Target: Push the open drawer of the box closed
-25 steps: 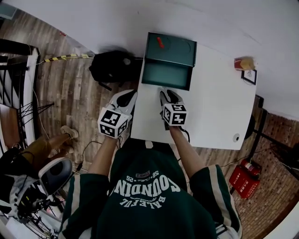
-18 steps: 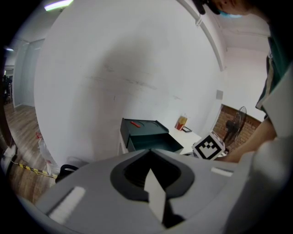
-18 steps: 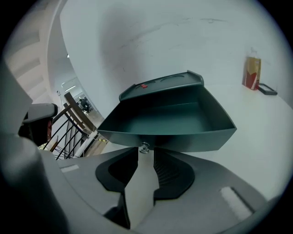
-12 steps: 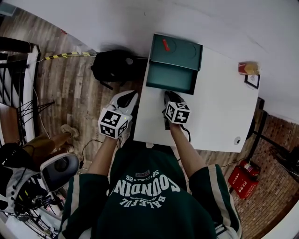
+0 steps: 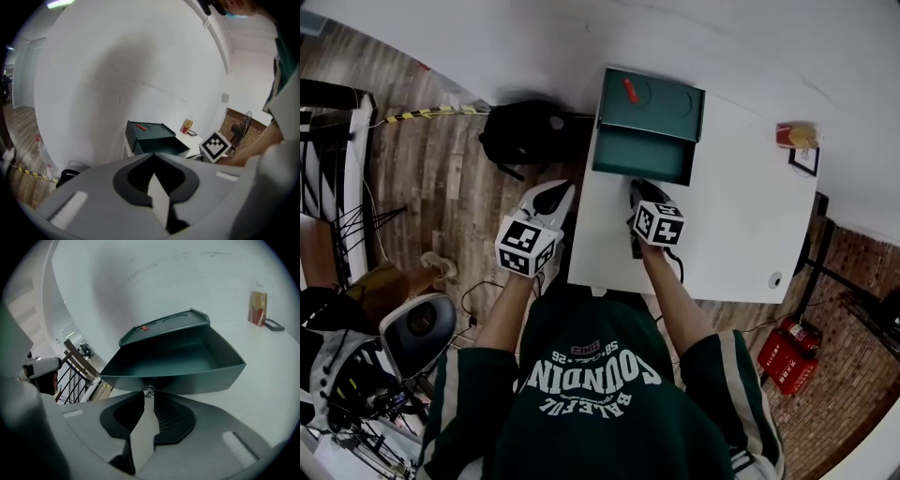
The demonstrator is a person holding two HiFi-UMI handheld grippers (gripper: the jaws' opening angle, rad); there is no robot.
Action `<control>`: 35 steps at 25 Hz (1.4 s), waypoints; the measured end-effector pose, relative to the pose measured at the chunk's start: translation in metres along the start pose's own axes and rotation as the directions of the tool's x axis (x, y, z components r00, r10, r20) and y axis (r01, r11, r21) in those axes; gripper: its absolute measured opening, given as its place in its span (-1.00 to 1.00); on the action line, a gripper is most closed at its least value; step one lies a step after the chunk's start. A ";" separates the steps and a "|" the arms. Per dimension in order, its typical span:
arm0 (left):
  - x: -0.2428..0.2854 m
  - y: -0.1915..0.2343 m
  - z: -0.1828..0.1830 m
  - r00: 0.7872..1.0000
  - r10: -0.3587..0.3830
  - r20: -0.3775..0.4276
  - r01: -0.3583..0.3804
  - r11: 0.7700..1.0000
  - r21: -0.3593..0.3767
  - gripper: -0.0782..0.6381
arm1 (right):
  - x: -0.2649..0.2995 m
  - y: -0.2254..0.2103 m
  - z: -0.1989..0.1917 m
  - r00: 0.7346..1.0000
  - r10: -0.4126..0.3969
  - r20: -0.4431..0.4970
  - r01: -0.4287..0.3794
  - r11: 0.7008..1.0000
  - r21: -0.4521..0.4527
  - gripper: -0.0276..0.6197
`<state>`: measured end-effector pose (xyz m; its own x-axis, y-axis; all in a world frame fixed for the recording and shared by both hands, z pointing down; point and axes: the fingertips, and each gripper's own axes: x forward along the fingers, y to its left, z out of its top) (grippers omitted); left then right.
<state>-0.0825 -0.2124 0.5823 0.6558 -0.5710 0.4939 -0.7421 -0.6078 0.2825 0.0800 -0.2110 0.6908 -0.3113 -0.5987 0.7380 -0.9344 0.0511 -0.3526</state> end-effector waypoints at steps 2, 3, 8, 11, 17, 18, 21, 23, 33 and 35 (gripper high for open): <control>0.001 -0.003 -0.001 1.000 0.001 -0.002 -0.001 1.000 -0.002 -0.64 | 0.001 -0.004 0.002 1.000 0.006 -0.005 -0.006 1.000 0.000 -0.71; 0.002 -0.004 -0.002 1.000 0.002 -0.003 -0.002 1.000 -0.002 -0.64 | 0.001 -0.006 0.002 1.000 0.011 -0.009 -0.011 1.000 0.000 -0.71; -0.002 0.007 -0.006 1.000 0.009 -0.004 -0.009 1.000 -0.016 -0.64 | 0.013 -0.005 0.016 1.000 0.016 -0.016 -0.016 1.000 -0.009 -0.71; -0.005 0.012 -0.009 1.000 0.015 -0.009 -0.015 1.000 -0.024 -0.64 | 0.020 -0.006 0.025 1.000 0.014 -0.016 -0.014 1.000 -0.009 -0.71; -0.010 0.017 -0.012 0.999 0.029 -0.013 -0.030 0.999 -0.033 -0.64 | 0.028 -0.012 0.042 1.000 0.012 -0.004 -0.012 1.000 -0.008 -0.71; -0.011 0.019 -0.011 0.999 0.031 -0.014 -0.032 0.999 -0.034 -0.64 | 0.030 -0.012 0.045 1.000 0.010 -0.002 -0.010 1.000 -0.011 -0.71; -0.013 0.026 -0.011 0.999 0.035 -0.018 -0.035 0.999 -0.037 -0.64 | 0.037 -0.012 0.055 1.000 0.005 0.004 -0.004 1.000 -0.011 -0.71; -0.012 0.036 -0.012 0.999 0.036 -0.025 -0.037 0.998 -0.041 -0.64 | 0.047 -0.011 0.062 1.000 0.004 0.006 -0.004 1.000 -0.007 -0.71; -0.011 0.042 -0.019 0.998 0.054 -0.037 -0.056 0.997 -0.050 -0.64 | 0.061 -0.020 0.085 0.999 0.005 0.040 -0.005 1.000 0.002 -0.71; -0.013 0.034 -0.018 0.998 0.059 -0.036 -0.061 0.997 -0.050 -0.64 | 0.055 -0.024 0.088 0.999 0.009 0.049 -0.009 1.000 -0.003 -0.71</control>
<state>-0.1190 -0.2156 0.6004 0.6051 -0.5861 0.5389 -0.7869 -0.5431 0.2929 0.1004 -0.3160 0.6892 -0.3108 -0.6367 0.7057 -0.9320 0.0585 -0.3576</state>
